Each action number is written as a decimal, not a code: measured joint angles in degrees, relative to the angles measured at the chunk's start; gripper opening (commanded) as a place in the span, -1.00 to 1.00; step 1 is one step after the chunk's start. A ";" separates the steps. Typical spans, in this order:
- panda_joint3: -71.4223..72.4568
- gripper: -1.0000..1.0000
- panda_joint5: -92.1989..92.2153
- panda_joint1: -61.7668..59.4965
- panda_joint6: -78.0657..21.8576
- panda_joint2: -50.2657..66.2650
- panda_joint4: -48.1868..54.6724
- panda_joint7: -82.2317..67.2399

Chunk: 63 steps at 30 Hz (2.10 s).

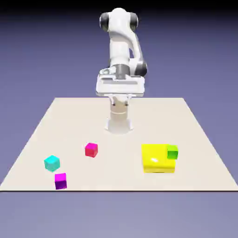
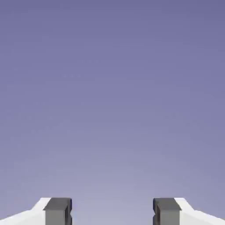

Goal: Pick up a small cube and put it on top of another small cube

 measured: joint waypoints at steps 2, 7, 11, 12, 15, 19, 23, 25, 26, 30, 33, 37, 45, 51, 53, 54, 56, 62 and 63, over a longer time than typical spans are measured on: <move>-0.76 0.00 1.96 -1.23 -1.28 4.15 2.53 -4.35; -2.68 0.00 6.87 -4.31 -4.49 14.54 8.84 -15.22; -4.20 0.00 10.79 -6.75 -7.06 22.84 13.90 -23.91; -4.59 0.00 11.77 -7.56 -7.70 24.92 15.16 -26.09; -5.73 0.00 14.71 -9.51 -9.63 31.15 18.95 -32.61; -7.26 0.00 18.64 -11.71 -12.20 39.45 24.00 -41.31; -8.79 0.00 22.56 -14.17 -14.76 47.76 29.06 -50.00; -9.55 0.00 24.52 -15.40 -16.05 51.91 31.59 -54.35; -9.94 0.00 25.50 -16.02 -16.69 53.99 32.85 -56.53; -8.27 0.00 28.16 -17.67 -14.65 59.48 35.43 -59.63; -5.43 -1.00 31.16 -19.53 -11.02 65.61 38.04 -62.13; -7.34 -1.00 29.13 -18.28 -13.52 61.46 36.28 -60.44; -5.43 -1.00 19.93 -26.89 -16.06 48.36 27.00 -47.51; 0.21 -1.00 12.55 -39.34 -14.75 40.06 19.07 -35.10; 1.54 -1.00 10.83 -42.26 -14.44 38.13 17.21 -32.20; 1.54 -1.00 10.83 -42.27 -14.44 38.12 17.21 -32.20; 5.04 -1.00 6.09 -46.41 -13.77 39.91 17.62 -28.75; 15.55 -1.00 -8.14 -58.86 -11.76 45.27 18.87 -18.39; 17.31 -1.00 -10.51 -60.93 -11.43 46.16 19.07 -16.66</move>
